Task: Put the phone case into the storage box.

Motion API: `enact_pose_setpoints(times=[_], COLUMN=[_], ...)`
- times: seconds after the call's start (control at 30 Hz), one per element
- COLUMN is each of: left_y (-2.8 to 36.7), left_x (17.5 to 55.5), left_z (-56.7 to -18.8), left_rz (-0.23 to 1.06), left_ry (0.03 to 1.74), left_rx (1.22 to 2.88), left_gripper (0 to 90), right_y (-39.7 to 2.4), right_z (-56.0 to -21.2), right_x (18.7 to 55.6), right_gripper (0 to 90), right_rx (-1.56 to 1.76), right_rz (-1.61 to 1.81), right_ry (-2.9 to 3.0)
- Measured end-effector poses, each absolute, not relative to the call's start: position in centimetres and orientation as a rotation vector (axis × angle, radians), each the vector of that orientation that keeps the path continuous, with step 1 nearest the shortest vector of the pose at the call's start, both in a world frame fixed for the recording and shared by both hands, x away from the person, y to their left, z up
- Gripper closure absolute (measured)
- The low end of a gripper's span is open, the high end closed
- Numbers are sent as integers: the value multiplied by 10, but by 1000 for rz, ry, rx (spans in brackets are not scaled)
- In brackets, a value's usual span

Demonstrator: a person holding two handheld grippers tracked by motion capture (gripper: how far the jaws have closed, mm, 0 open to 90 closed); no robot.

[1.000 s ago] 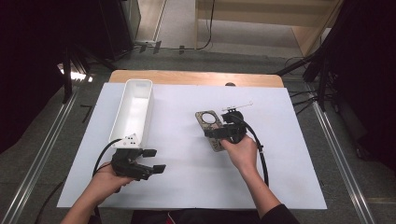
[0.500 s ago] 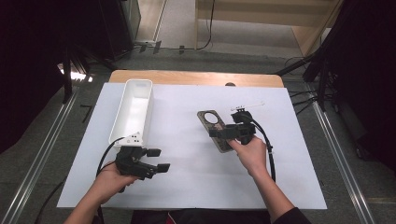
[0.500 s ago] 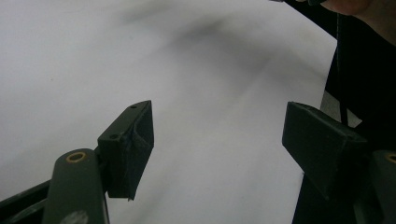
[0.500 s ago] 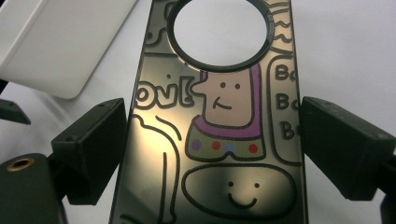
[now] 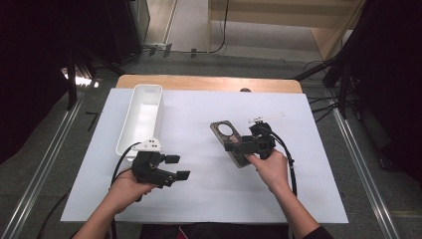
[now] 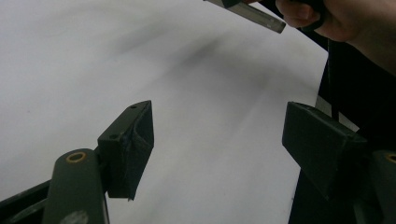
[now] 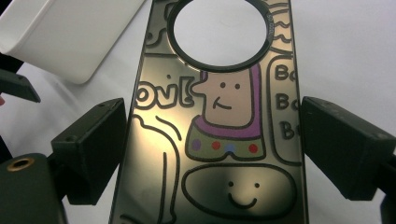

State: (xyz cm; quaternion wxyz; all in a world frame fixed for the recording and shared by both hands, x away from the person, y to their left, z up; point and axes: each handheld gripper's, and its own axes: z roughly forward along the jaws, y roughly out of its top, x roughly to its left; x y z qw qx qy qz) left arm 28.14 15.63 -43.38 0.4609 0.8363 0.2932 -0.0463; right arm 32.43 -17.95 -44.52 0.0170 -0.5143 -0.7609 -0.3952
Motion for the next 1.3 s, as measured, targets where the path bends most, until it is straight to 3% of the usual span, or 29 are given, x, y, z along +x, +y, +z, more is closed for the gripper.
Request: enact_pose_setpoints(times=[1.3], left_y=[113], left_x=[332], left_z=[-432], left_rz=[-104], left_ry=[825], left_rx=[2073], left_gripper=[255], right_y=[-178], right_z=[-447], right_x=[312], right_gripper=[96], right_rx=[-1588], right_rz=[-1281], right_ry=[-2369])
